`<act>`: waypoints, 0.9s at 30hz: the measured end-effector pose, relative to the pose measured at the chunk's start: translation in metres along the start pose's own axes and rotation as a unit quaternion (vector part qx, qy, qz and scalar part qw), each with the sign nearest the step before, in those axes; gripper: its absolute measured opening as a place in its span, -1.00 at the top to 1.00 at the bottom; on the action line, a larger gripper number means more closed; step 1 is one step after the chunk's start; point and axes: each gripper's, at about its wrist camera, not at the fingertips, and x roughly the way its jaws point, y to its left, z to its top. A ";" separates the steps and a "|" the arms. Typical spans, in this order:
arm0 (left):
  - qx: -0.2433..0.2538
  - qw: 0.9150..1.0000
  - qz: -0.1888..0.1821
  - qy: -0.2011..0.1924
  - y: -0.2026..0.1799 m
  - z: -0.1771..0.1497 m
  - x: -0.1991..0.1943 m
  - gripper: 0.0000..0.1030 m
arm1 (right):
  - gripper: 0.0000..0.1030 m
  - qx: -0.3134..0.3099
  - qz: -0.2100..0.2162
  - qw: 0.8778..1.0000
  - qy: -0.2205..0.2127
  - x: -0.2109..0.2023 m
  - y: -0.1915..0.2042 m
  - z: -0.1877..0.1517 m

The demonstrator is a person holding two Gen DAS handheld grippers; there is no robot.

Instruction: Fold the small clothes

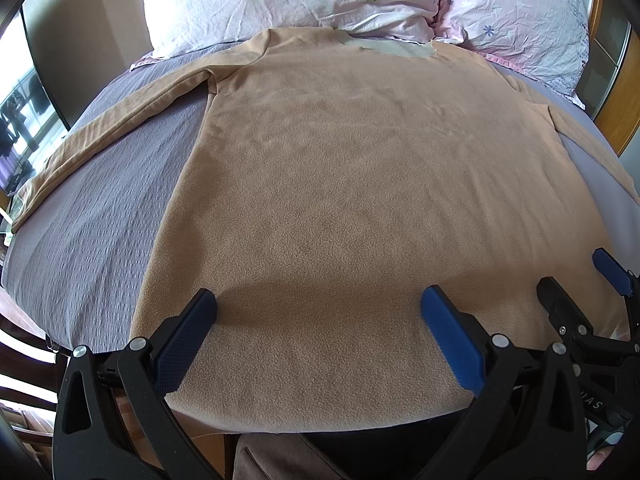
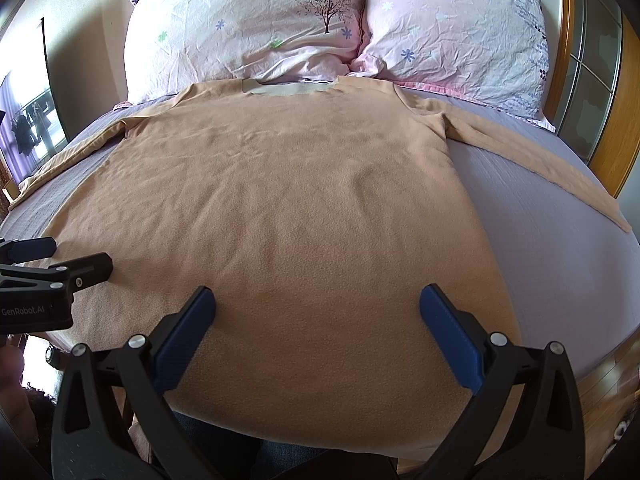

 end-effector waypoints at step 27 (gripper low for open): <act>0.000 1.000 0.000 -0.002 0.000 0.000 0.000 -0.97 | -0.97 0.000 0.000 1.000 -0.001 -0.001 -0.001 -0.001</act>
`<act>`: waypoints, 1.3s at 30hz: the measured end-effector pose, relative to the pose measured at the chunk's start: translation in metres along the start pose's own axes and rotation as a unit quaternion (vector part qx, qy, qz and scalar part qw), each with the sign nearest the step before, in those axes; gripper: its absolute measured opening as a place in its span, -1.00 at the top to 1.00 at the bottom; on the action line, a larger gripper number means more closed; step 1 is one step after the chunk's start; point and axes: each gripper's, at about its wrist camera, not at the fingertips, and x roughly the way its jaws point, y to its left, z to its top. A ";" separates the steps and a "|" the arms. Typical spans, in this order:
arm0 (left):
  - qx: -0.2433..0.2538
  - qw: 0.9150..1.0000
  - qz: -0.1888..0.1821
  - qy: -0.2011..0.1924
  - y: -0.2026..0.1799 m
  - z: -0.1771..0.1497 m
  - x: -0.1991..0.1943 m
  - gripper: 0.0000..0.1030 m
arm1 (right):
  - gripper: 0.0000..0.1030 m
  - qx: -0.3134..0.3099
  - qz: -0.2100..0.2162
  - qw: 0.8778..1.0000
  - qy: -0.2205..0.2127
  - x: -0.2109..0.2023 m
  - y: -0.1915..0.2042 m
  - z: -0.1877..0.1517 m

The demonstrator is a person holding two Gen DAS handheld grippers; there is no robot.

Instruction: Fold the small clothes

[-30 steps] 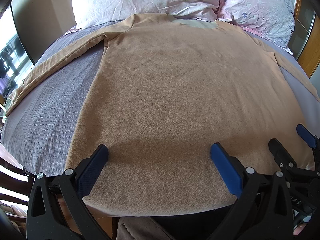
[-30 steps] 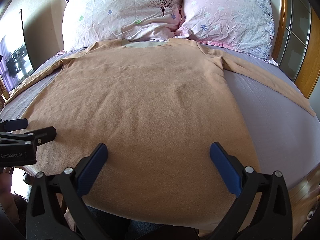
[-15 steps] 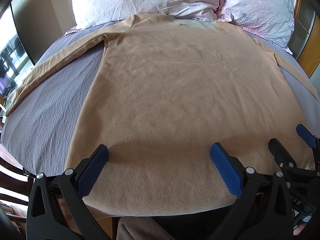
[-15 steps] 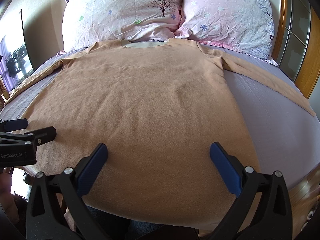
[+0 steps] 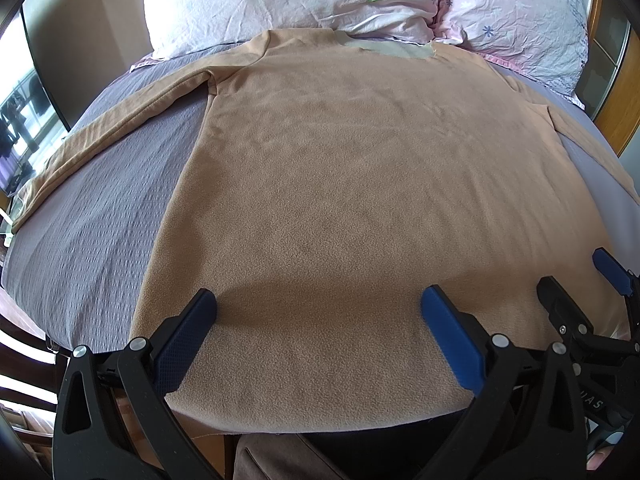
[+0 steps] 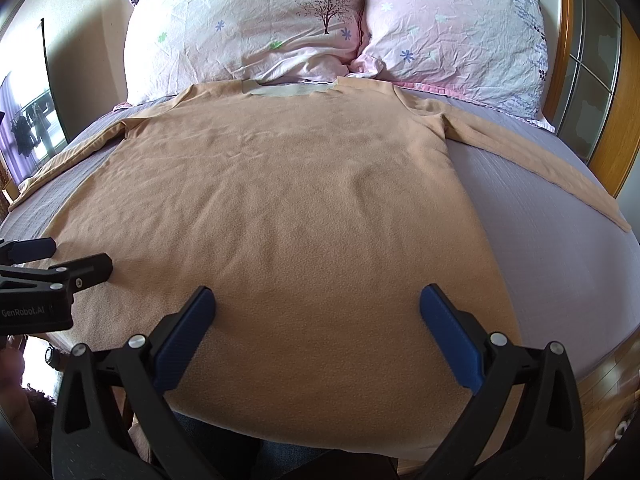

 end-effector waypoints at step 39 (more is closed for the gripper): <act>-0.083 0.961 -0.101 -0.244 0.100 0.063 -0.020 -0.97 | 0.89 0.632 -0.048 0.772 -0.051 0.074 -0.467 0.047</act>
